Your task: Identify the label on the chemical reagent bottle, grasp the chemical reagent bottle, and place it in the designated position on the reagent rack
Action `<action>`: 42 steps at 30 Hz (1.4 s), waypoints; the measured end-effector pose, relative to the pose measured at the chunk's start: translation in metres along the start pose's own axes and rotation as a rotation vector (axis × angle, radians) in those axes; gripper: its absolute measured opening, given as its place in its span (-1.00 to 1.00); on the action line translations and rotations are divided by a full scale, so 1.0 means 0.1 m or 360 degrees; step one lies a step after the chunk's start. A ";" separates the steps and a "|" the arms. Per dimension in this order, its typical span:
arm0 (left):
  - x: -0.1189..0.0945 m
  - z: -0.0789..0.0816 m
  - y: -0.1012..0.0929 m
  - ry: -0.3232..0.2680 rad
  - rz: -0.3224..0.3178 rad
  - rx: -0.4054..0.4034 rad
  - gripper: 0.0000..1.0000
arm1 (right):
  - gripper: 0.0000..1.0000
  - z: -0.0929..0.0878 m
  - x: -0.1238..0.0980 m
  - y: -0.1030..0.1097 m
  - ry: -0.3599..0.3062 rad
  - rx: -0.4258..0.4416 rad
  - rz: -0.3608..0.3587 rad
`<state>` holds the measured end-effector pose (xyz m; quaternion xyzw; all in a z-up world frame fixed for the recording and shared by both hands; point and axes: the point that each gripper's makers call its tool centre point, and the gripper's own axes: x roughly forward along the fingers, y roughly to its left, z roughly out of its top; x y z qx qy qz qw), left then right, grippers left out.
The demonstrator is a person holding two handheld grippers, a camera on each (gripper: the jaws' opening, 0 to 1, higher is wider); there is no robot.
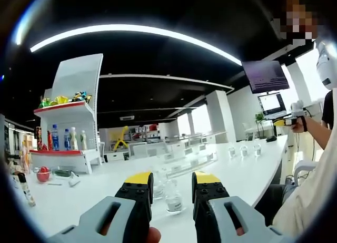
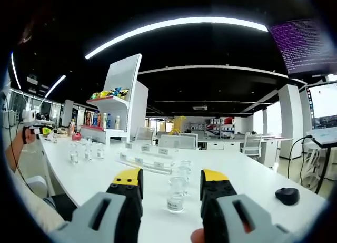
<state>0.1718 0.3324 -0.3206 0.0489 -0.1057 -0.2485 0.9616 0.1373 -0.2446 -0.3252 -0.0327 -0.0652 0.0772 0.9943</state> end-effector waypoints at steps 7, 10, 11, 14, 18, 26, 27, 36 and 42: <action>0.03 -0.03 -0.02 0.0018 -0.0020 -0.0014 -0.40 | -0.14 -0.10 0.02 -0.03 0.0062 -0.0038 -0.0015; 0.03 -0.04 -0.03 0.0026 -0.0024 -0.0002 -0.40 | -0.14 -0.13 0.02 -0.03 0.0080 -0.0043 -0.0009; 0.04 -0.05 -0.03 0.0029 -0.0021 0.0004 -0.40 | -0.14 -0.13 0.02 -0.03 0.0080 -0.0041 -0.0009; 0.05 -0.06 -0.02 0.0042 -0.0017 0.0009 -0.40 | -0.14 -0.19 0.04 -0.03 0.0099 -0.0043 -0.0012; 0.05 -0.09 -0.03 0.0052 -0.0027 0.0007 -0.40 | -0.14 -0.28 0.05 -0.05 0.0137 -0.0045 -0.0015; 0.04 -0.09 -0.04 0.0052 -0.0041 -0.0021 -0.40 | -0.15 -0.33 0.06 -0.04 0.0158 -0.0071 -0.0004; 0.04 -0.10 -0.03 0.0059 -0.0039 -0.0020 -0.40 | -0.15 -0.33 0.07 -0.04 0.0157 -0.0069 -0.0002; 0.05 -0.13 -0.02 0.0072 -0.0037 -0.0016 -0.40 | -0.16 -0.39 0.11 -0.02 0.0167 -0.0067 0.0010; 0.07 -0.15 -0.02 0.0081 -0.0043 -0.0021 -0.40 | -0.17 -0.43 0.13 -0.02 0.0173 -0.0052 0.0006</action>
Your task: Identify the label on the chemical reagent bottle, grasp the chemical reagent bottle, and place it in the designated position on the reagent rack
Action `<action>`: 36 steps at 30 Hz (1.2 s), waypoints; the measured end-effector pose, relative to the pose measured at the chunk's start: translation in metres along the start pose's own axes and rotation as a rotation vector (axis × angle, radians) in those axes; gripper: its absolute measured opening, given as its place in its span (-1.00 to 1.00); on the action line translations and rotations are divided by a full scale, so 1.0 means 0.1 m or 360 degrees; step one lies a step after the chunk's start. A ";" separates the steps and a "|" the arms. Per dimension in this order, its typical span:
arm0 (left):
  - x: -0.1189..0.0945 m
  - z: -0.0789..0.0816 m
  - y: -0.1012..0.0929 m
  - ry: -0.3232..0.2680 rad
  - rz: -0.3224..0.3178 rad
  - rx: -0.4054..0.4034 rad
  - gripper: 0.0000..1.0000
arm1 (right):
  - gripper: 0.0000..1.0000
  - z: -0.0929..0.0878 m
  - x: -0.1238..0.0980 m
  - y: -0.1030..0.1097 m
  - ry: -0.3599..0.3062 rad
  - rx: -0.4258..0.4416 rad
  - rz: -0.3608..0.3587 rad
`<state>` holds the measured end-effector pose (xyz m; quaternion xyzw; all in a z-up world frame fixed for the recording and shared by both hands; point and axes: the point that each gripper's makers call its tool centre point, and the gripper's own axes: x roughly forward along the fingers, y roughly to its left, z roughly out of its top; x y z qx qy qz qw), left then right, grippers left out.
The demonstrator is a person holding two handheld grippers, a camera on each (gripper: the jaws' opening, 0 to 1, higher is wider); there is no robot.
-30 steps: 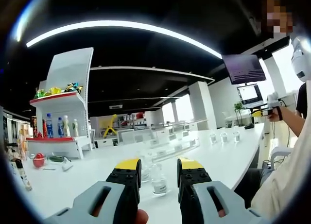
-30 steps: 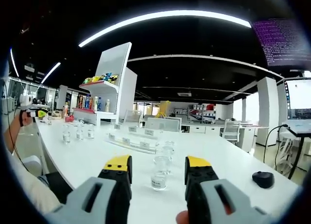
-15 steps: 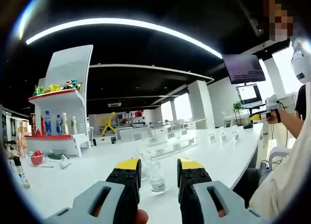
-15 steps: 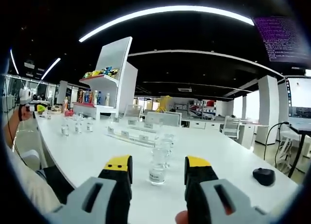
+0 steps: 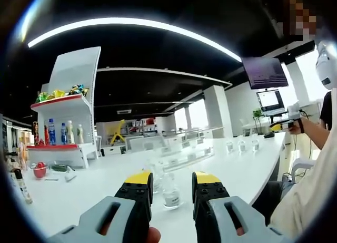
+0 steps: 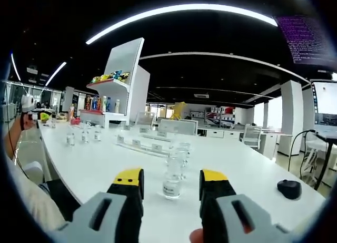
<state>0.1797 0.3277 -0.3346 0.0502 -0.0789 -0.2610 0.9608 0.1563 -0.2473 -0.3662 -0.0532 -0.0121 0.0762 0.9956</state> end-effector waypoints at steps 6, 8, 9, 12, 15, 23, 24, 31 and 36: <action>0.01 -0.05 0.00 0.0030 -0.0008 -0.0005 -0.40 | -0.17 -0.05 0.03 0.00 0.0016 0.0018 0.0005; 0.01 -0.05 0.00 0.0032 -0.0008 -0.0008 -0.40 | -0.17 -0.05 0.03 0.01 0.0014 0.0020 0.0008; 0.01 -0.06 0.00 0.0035 -0.0009 -0.0009 -0.40 | -0.17 -0.04 0.03 0.01 0.0012 0.0018 0.0010; 0.01 -0.08 0.00 0.0051 -0.0013 -0.0011 -0.40 | -0.17 -0.03 0.04 0.02 0.0008 0.0018 0.0016; 0.01 -0.12 -0.01 0.0073 -0.0034 -0.0018 -0.40 | -0.17 -0.06 0.05 0.04 0.0021 0.0013 0.0021; 0.03 -0.23 -0.05 0.0137 -0.0072 -0.0018 -0.40 | -0.17 -0.10 0.08 0.05 0.0036 0.0021 0.0036; 0.03 -0.23 -0.06 0.0138 -0.0078 -0.0016 -0.40 | -0.17 -0.12 0.09 0.05 0.0041 0.0024 0.0035; 0.02 -0.21 -0.06 0.0136 -0.0075 0.0006 -0.40 | -0.19 -0.14 0.14 0.10 0.0076 0.0063 0.0029; 0.01 -0.19 -0.02 0.0125 -0.0064 0.0001 -0.40 | -0.19 -0.08 0.16 0.15 0.0078 0.0042 0.0037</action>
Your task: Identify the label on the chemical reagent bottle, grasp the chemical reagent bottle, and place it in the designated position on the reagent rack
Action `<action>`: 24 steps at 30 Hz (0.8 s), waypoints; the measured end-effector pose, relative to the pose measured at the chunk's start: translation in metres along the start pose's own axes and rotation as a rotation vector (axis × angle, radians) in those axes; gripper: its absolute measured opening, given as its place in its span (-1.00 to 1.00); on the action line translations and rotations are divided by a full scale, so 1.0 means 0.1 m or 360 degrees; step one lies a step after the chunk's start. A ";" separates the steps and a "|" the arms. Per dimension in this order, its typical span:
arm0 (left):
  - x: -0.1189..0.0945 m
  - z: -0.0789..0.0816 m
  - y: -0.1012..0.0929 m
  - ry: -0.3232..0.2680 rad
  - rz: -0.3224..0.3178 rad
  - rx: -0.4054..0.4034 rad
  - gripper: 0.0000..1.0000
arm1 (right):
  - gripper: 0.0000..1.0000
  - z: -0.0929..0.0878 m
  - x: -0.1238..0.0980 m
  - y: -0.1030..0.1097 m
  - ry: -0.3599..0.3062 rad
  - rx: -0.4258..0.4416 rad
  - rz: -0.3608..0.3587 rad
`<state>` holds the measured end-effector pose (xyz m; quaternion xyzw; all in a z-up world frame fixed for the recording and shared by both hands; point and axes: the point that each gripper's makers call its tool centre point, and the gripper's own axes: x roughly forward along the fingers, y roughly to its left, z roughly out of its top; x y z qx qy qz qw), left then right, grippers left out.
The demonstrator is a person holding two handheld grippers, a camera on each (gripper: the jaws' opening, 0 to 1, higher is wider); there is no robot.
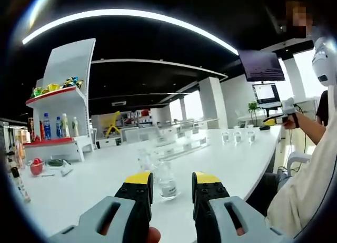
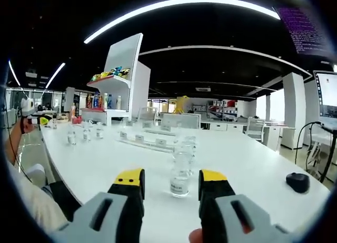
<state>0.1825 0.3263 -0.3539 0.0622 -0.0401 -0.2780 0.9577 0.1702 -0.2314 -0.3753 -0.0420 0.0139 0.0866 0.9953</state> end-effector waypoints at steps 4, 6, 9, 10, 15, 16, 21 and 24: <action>0.00 0.01 0.03 -0.0004 0.0016 -0.0002 -0.40 | -0.19 0.04 0.03 0.02 -0.0004 0.0013 -0.0003; 0.01 0.02 0.04 -0.0008 0.0025 -0.0001 -0.40 | -0.19 0.06 0.06 0.03 -0.0006 0.0022 -0.0006; 0.01 0.03 0.05 -0.0014 0.0027 0.0002 -0.40 | -0.19 0.03 0.13 0.00 0.0017 0.0023 -0.0031; 0.02 0.04 0.05 -0.0017 0.0026 0.0002 -0.40 | -0.19 0.02 0.15 -0.01 0.0023 0.0021 -0.0039; 0.03 0.02 0.06 -0.0010 0.0029 -0.0008 -0.40 | -0.21 -0.01 0.24 -0.05 0.0041 0.0071 -0.0055; 0.03 0.01 0.06 -0.0005 0.0032 -0.0009 -0.40 | -0.21 0.00 0.26 -0.05 0.0040 0.0074 -0.0059; 0.02 -0.02 0.09 0.0006 0.0040 -0.0021 -0.40 | -0.21 0.05 0.34 -0.10 0.0040 0.0082 -0.0088; 0.02 0.00 0.09 -0.0005 0.0035 -0.0021 -0.40 | -0.21 0.07 0.38 -0.16 0.0043 0.0081 -0.0126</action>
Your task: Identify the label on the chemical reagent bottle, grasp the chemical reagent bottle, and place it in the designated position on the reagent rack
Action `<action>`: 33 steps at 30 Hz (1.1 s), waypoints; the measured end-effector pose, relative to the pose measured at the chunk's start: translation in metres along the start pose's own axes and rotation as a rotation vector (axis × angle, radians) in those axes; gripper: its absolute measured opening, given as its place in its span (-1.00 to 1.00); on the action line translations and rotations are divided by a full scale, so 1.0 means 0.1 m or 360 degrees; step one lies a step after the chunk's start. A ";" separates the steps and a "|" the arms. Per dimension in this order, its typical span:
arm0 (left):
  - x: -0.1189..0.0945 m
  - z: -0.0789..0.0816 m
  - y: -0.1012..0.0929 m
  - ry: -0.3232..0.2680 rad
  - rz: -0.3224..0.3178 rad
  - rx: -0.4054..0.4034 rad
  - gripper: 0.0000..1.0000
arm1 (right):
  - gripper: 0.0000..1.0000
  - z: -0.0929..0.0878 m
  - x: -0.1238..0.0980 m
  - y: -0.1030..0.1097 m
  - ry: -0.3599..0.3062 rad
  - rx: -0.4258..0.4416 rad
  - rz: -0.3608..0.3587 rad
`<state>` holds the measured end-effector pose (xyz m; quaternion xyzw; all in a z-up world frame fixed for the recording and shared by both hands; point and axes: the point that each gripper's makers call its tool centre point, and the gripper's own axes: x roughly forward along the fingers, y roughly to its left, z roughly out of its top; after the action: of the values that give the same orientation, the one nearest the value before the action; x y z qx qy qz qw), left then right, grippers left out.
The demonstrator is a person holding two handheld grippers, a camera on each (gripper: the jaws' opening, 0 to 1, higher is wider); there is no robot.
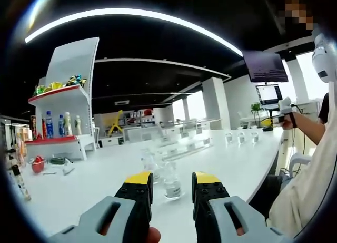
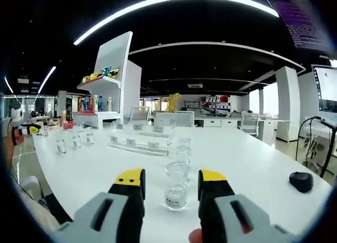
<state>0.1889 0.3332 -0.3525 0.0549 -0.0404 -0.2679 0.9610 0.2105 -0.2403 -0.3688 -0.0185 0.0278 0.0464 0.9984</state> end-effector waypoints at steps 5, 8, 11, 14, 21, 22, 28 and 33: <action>-0.01 0.01 0.03 -0.0004 0.0011 -0.0010 -0.40 | -0.21 -0.03 0.05 0.01 0.0029 0.0014 -0.0010; -0.01 0.02 0.06 -0.0013 0.0026 -0.0009 -0.40 | -0.21 -0.06 0.09 0.02 0.0054 -0.0002 -0.0005; -0.01 0.03 0.09 -0.0017 0.0032 -0.0013 -0.40 | -0.21 -0.10 0.12 0.02 0.0062 0.0006 -0.0003; -0.01 0.03 0.10 -0.0014 0.0033 -0.0010 -0.40 | -0.21 -0.15 0.16 0.02 0.0086 0.0006 -0.0009; 0.00 0.05 0.11 -0.0017 0.0036 -0.0004 -0.41 | -0.23 -0.19 0.22 0.01 0.0101 0.0018 -0.0020; 0.01 0.05 0.11 -0.0018 0.0036 -0.0004 -0.41 | -0.23 -0.20 0.23 0.01 0.0101 0.0021 -0.0021; 0.04 0.05 0.11 -0.0001 0.0040 0.0005 -0.41 | -0.25 -0.28 0.25 0.01 0.0123 0.0034 -0.0024; 0.09 0.02 0.10 0.0015 0.0035 0.0006 -0.41 | -0.26 -0.32 0.26 0.02 0.0125 0.0037 -0.0021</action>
<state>0.2015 0.3364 -0.3486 0.0576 -0.0368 -0.2569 0.9640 0.2345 -0.2372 -0.4020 -0.0088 0.0672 0.0386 0.9970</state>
